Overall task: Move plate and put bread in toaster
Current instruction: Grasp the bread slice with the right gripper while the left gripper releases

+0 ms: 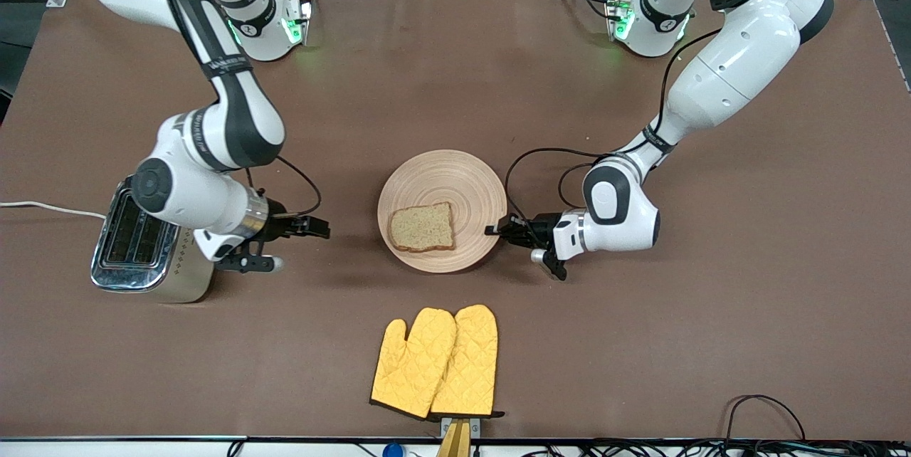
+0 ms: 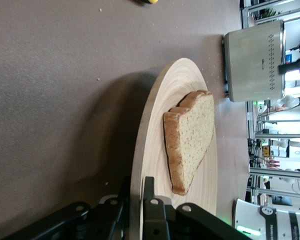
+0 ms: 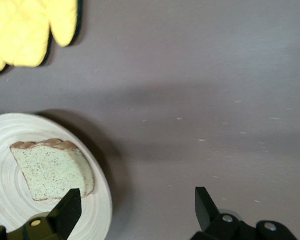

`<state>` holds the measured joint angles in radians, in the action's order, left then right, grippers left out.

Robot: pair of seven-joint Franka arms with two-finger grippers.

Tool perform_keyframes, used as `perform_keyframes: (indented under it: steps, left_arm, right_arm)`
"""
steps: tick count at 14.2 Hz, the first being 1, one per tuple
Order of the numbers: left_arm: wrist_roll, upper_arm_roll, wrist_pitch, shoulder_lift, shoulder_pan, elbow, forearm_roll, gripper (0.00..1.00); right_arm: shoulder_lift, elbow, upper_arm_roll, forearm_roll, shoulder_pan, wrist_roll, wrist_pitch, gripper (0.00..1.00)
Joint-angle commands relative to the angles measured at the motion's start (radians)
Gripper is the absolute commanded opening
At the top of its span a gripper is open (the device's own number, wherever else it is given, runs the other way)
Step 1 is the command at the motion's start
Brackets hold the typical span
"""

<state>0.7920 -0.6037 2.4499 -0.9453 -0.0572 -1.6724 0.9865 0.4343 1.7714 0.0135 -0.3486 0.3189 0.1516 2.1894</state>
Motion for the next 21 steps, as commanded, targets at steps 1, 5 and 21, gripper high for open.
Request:
perform_keyframes:
  steps: [1,5,21]
  left_arm:
    - [0.015,-0.014,0.0,0.013,-0.021,0.002,0.044,0.72]
    - [-0.132,-0.013,-0.012,0.026,-0.076,0.074,0.029,1.0]
    - [-1.169,-0.005,-0.27,0.354,-0.164,0.22,-0.848,1.0]
  right_arm:
    - [0.029,0.023,0.006,-0.016,0.087,-0.001,0.081,1.0]
    - [0.075,0.02,0.01,-0.001,0.157,-0.004,0.2,1.0]
    - [0.181,-0.027,0.008,0.158,0.244,-0.03,0.303,0.61]
